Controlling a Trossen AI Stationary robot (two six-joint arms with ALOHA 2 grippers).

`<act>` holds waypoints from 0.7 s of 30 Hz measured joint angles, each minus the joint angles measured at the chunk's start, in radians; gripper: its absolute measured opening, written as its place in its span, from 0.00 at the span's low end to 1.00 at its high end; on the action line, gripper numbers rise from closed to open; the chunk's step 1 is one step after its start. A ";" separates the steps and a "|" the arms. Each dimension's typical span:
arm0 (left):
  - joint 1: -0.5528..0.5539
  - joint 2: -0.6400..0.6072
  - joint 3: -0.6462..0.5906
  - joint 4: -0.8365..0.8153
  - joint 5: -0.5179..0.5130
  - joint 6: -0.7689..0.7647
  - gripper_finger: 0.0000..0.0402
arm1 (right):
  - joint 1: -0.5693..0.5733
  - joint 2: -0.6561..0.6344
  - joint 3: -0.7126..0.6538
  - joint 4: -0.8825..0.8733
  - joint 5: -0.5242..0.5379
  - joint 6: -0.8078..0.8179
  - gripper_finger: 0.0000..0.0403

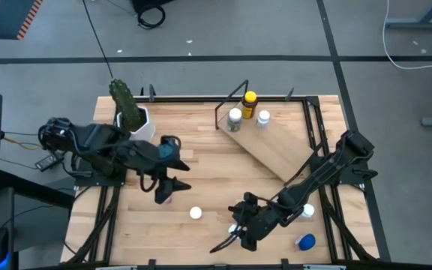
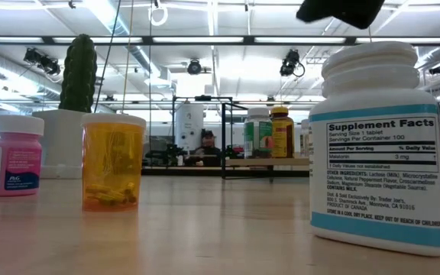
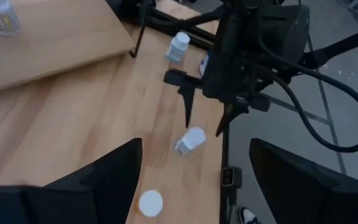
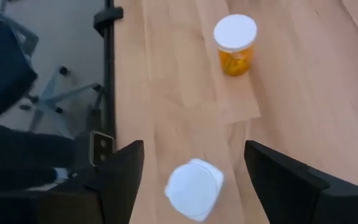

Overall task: Pick and place medicine bottles onto shelf by color
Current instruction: Put the left light blue medicine bottle on the shelf

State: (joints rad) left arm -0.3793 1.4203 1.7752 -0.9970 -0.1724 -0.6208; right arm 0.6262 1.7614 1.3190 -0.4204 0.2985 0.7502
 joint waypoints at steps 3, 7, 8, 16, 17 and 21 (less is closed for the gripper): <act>-0.023 0.019 0.000 0.000 -0.002 -0.032 0.75 | 0.001 0.013 0.000 -0.008 -0.004 -0.045 0.75; -0.055 0.038 0.000 0.001 -0.010 -0.049 0.75 | 0.000 0.031 0.000 -0.030 -0.016 -0.047 0.81; -0.062 0.042 0.000 0.001 -0.011 -0.049 0.75 | 0.000 0.042 0.000 -0.028 -0.021 -0.047 0.83; -0.093 0.054 0.000 0.003 -0.029 -0.075 0.75 | 0.014 0.120 0.000 0.008 -0.083 -0.066 0.89; -0.097 0.055 0.000 0.002 -0.036 -0.076 0.75 | 0.020 0.127 0.000 0.009 -0.083 -0.064 0.89; -0.113 0.055 0.000 -0.002 -0.053 -0.076 0.75 | 0.031 0.144 0.000 -0.003 -0.076 -0.049 0.88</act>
State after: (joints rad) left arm -0.4922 1.4754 1.7752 -0.9986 -0.2251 -0.6964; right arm 0.6577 1.9057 1.3190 -0.4233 0.2223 0.7008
